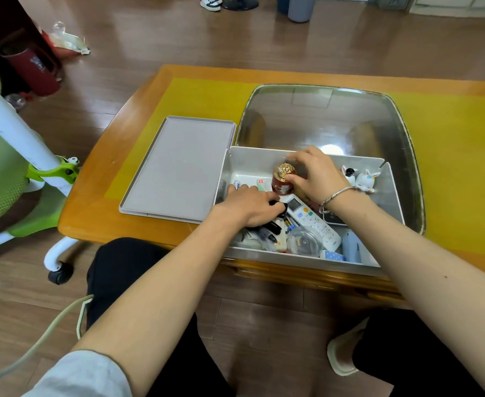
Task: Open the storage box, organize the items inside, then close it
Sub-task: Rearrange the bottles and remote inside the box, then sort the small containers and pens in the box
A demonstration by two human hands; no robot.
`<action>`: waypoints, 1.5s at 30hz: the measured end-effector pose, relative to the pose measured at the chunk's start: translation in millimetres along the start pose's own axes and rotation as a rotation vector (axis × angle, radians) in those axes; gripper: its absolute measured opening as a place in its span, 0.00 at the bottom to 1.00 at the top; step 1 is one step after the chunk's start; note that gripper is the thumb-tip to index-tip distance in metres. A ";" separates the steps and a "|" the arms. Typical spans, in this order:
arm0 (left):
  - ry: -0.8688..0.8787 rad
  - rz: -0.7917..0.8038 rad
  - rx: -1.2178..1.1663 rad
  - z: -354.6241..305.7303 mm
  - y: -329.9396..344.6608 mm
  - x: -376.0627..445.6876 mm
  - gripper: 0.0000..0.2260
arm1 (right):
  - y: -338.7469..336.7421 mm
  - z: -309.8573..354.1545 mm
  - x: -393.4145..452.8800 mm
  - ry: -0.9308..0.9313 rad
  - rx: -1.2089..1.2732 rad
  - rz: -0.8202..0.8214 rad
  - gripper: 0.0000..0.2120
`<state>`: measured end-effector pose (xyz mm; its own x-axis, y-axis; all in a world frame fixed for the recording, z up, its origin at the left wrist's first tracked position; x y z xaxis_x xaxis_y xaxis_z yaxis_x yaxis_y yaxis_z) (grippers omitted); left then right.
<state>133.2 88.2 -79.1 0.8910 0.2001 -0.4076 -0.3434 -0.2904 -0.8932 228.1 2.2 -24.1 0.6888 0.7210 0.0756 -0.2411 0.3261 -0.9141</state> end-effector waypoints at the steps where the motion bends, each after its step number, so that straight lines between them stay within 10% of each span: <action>1: -0.004 0.006 0.009 -1.6 0.0 0.0 0.24 | 1.4 0.4 0.1 0.001 -0.003 0.009 0.20; 33: -0.015 -0.045 -0.028 8.0 3.0 2.7 0.28 | -21.9 -10.4 -43.9 0.065 0.133 -0.163 0.17; 39: -0.007 -0.055 -0.067 8.1 1.1 0.8 0.28 | -12.6 -21.7 -78.4 0.052 0.046 0.096 0.16; 45: 0.006 -0.212 -0.120 9.0 -13.7 -11.8 0.23 | 8.3 -14.5 -97.7 0.116 -0.068 0.336 0.36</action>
<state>124.7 98.3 -63.9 0.9413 0.2627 -0.2118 -0.1111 -0.3514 -0.9296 168.7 -74.5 -44.9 0.6527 0.7057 -0.2757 -0.4237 0.0383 -0.9050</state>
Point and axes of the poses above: each hand's wrist, its own x-axis towards the middle knuckle, its own y-axis out of the palm, z = x × y, the point moved 8 cm from there along x, towards the middle knuckle, and after that the axes turned 1 degree about -x, right-handed, at the moved point
